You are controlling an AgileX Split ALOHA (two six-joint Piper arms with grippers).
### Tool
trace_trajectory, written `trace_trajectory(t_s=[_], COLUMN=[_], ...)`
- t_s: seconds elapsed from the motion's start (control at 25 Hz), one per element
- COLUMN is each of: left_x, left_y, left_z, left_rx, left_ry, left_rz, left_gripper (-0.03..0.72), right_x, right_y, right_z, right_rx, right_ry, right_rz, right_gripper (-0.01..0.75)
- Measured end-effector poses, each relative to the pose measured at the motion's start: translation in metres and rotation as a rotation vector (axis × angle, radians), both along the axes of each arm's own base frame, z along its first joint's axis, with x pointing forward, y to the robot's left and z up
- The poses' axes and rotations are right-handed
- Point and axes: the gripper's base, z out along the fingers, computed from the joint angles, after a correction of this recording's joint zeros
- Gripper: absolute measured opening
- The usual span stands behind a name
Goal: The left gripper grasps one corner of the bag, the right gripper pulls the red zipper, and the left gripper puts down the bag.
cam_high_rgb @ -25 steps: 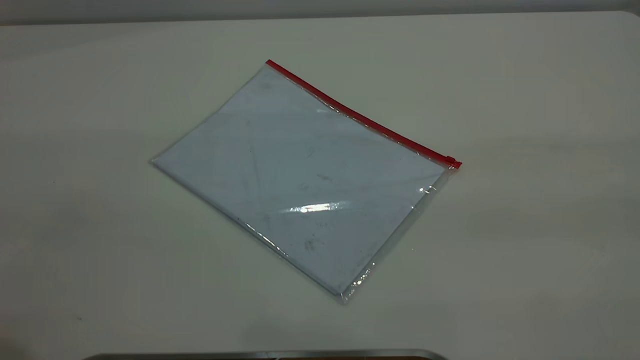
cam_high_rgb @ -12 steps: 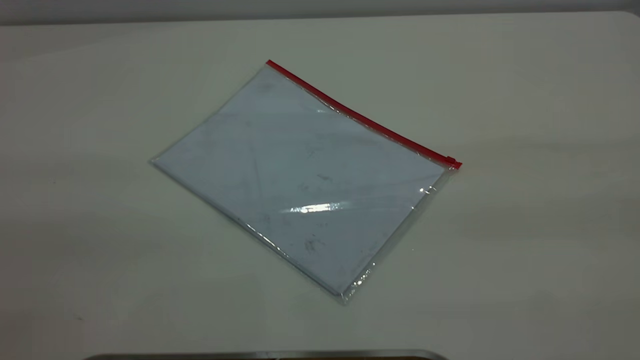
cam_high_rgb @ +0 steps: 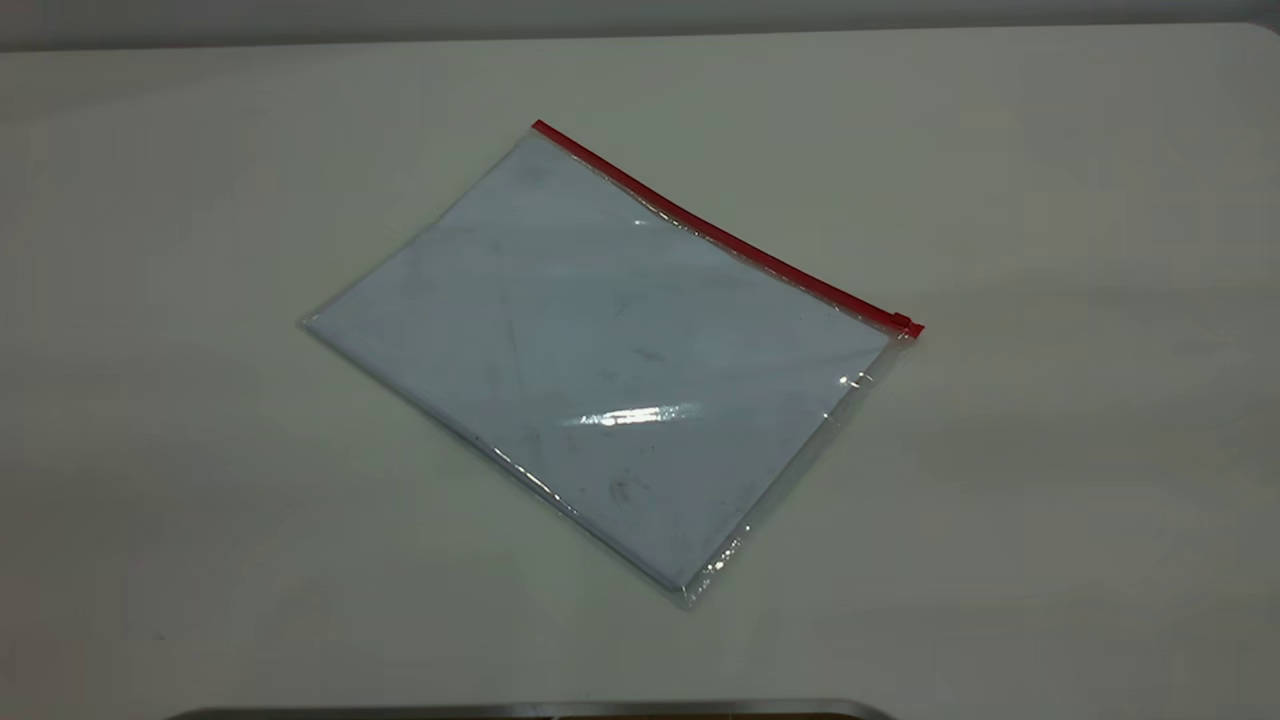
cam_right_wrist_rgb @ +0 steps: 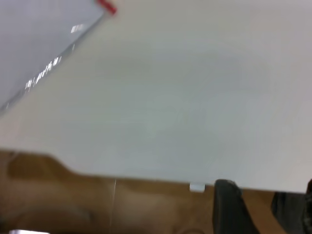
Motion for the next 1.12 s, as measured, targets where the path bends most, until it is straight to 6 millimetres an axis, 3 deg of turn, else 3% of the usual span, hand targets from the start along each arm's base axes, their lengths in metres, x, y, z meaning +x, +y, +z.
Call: trace_trajectory(t_s=[0.32, 0.56, 1.12], left_x=[-0.001, -0.013, -0.013], left_y=[0.000, -0.001, -0.001], left_z=[0.000, -0.002, -0.002], left_rx=[-0.001, 0.008, 0.008], left_ry=[-0.004, -0.081, -0.078], left_rz=[0.002, 0.001, 0.000], left_gripper=[0.519, 0.519, 0.519], right_x=[-0.046, -0.047, -0.047], right_y=[-0.001, -0.001, 0.000], right_z=[0.004, 0.004, 0.004], right_rx=[0.009, 0.011, 0.013], right_ry=[-0.305, -0.297, -0.296], right_rz=[-0.049, -0.049, -0.048], right_gripper=[0.395, 0.395, 0.395])
